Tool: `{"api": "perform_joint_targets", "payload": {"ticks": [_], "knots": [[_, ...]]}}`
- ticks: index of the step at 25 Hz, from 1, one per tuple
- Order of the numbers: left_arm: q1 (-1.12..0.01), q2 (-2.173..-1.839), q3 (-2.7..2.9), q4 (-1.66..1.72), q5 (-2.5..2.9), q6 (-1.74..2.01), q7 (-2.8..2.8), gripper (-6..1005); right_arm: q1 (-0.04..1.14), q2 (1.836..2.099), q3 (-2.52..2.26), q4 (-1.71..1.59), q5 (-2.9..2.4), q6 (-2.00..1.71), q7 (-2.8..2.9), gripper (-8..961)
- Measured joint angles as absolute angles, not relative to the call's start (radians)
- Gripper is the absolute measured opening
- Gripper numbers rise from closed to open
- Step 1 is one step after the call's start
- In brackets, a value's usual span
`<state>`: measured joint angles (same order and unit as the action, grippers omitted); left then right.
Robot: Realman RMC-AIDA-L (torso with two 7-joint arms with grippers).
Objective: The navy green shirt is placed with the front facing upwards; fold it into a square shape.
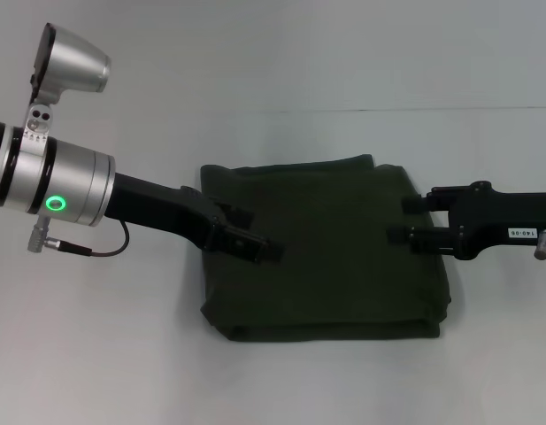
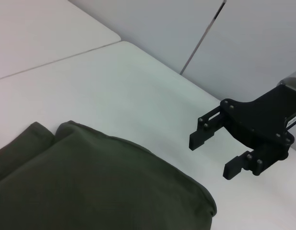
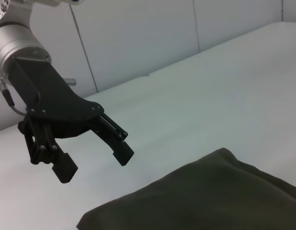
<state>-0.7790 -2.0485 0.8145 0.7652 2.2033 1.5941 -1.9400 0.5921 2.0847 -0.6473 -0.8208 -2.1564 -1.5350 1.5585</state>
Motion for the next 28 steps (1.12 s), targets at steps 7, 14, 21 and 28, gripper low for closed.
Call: {"api": "perform_joint_targets", "payload": {"ticks": [7, 14, 21, 28], "knots": [[-0.778, -2.050, 0.814, 0.767, 2.198, 1.591, -1.939, 948, 0.595, 2.085, -0.647, -0.817, -2.154, -1.542, 1.558, 613], [-0.780, -2.052, 0.814, 0.769, 2.192, 1.592, -1.938, 947, 0.590, 2.083, -0.647, -0.818, -2.111, -1.548, 1.551, 613], [-0.784, -2.051, 0.814, 0.769, 2.192, 1.589, -1.936, 947, 0.591, 2.082, -0.649, -0.817, -2.110, -1.586, 1.551, 613], [-0.781, -2.048, 0.814, 0.769, 2.192, 1.574, -1.938, 947, 0.583, 2.073, -0.659, -0.816, -2.113, -1.629, 1.572, 613]]}}
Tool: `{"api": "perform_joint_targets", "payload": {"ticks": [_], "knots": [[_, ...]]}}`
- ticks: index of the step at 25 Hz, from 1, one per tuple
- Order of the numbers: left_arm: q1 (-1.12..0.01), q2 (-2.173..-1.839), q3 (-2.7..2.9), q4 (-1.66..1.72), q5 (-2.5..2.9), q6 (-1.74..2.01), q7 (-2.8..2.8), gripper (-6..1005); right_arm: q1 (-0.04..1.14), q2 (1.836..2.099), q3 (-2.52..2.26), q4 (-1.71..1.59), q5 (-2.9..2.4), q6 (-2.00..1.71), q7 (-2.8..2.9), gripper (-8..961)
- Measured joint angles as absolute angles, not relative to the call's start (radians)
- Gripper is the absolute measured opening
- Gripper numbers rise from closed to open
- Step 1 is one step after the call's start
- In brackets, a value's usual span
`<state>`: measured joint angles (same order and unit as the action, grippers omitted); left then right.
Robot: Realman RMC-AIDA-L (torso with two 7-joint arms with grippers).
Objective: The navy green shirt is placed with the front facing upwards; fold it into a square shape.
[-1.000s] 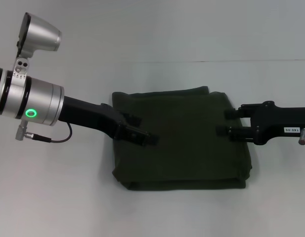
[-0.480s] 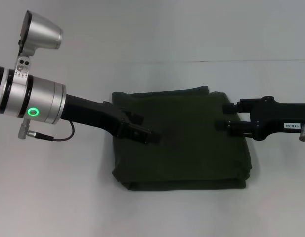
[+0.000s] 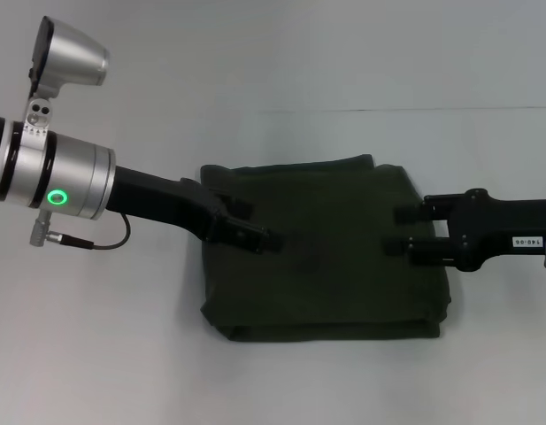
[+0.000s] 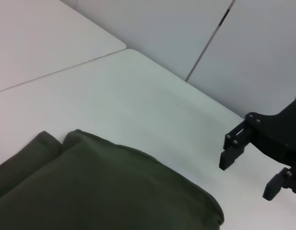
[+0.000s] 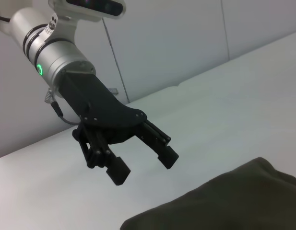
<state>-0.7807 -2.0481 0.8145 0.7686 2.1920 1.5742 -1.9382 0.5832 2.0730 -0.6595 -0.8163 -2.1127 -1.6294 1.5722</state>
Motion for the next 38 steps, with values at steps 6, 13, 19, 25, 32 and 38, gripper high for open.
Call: {"api": "perform_joint_targets", "payload": {"ticks": [6, 13, 19, 25, 32, 38], "knots": [[-0.786, -2.049, 0.819, 0.768, 2.192, 1.572, -1.938, 947, 0.581, 2.074, -0.660, -0.816, -2.113, -1.619, 1.570, 613], [-0.787, -2.052, 0.824, 0.770, 2.192, 1.586, -1.937, 947, 0.581, 2.077, -0.660, -0.816, -2.114, -1.605, 1.568, 613], [-0.787, -2.054, 0.824, 0.770, 2.192, 1.598, -1.936, 947, 0.580, 2.076, -0.659, -0.816, -2.114, -1.605, 1.570, 613], [-0.787, -2.056, 0.824, 0.770, 2.193, 1.602, -1.935, 947, 0.580, 2.075, -0.653, -0.816, -2.111, -1.603, 1.571, 613], [-0.787, -2.056, 0.824, 0.770, 2.195, 1.609, -1.935, 947, 0.583, 2.074, -0.658, -0.816, -2.110, -1.574, 1.571, 613], [-0.787, -2.056, 0.824, 0.770, 2.196, 1.608, -1.934, 947, 0.589, 2.078, -0.660, -0.816, -2.112, -1.556, 1.572, 613]]}}
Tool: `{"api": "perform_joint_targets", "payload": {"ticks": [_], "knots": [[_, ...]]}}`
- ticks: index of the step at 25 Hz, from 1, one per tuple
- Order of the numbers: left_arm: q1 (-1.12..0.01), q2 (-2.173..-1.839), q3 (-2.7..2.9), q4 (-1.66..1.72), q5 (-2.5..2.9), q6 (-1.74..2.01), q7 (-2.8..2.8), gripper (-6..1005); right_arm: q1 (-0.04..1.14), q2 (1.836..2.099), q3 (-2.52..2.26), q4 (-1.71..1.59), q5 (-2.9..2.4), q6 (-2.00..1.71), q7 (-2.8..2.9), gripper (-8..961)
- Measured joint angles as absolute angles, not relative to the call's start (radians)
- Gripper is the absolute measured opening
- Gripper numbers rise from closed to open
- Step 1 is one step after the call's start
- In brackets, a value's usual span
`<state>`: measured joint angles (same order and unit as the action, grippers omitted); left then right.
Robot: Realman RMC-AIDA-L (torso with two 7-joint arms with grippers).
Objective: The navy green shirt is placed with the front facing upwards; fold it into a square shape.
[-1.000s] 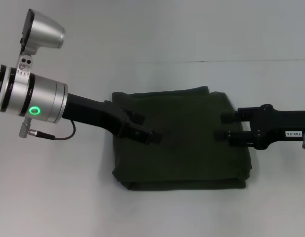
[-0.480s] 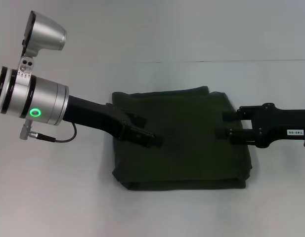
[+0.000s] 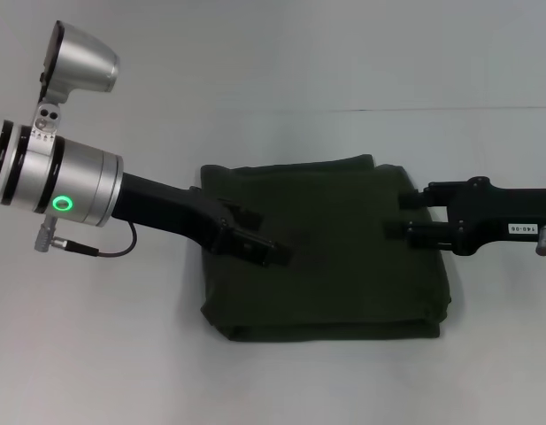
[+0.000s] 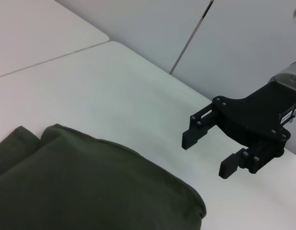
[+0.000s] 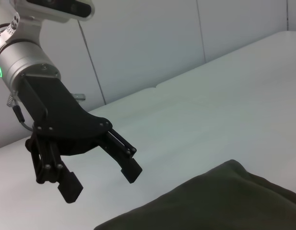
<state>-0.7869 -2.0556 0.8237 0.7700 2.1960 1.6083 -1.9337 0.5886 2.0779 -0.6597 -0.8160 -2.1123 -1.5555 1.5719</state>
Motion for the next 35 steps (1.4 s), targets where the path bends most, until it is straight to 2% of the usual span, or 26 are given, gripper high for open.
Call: {"api": "perform_joint_targets", "payload": {"ticks": [35], "knots": [[-0.781, -2.056, 0.824, 0.770, 2.192, 1.605, -1.933, 947, 0.588, 2.080, -0.660, -0.816, -2.110, -1.562, 1.567, 613]]}}
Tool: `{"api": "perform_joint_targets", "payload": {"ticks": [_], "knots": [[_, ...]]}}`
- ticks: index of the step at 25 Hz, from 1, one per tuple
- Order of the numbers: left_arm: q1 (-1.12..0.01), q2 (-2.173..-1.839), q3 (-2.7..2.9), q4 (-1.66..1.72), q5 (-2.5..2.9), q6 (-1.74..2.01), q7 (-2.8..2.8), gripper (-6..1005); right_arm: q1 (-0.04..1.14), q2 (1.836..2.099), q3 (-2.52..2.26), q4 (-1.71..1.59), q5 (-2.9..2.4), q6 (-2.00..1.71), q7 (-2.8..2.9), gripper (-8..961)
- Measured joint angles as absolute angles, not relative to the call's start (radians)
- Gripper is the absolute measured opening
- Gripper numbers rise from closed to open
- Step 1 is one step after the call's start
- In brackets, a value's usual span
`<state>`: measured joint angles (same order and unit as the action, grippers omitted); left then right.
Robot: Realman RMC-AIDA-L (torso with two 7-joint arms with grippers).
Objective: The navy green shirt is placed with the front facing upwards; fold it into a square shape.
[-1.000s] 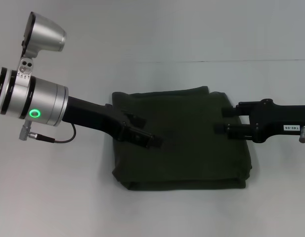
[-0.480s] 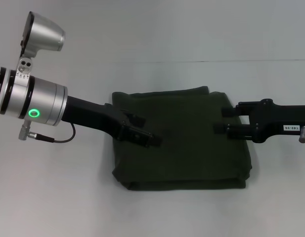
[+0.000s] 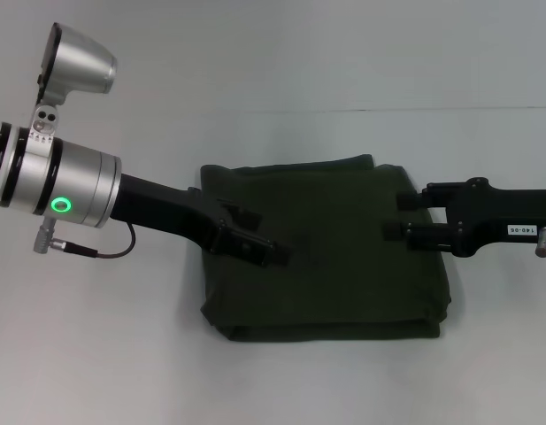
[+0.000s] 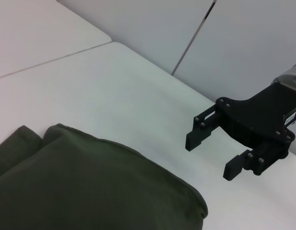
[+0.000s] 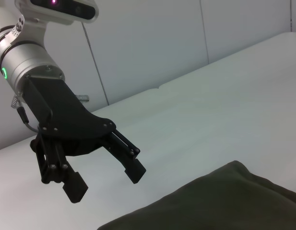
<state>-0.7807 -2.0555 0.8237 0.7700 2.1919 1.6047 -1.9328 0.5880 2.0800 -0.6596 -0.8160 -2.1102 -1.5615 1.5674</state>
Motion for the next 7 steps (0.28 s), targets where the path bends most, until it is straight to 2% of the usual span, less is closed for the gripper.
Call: {"api": "perform_joint_targets", "payload": {"ticks": [7], "knots": [[-0.781, -2.056, 0.824, 0.770, 2.193, 1.605, -1.933, 947, 0.586, 2.080, -0.660, -0.816, -2.109, -1.562, 1.566, 613]]}}
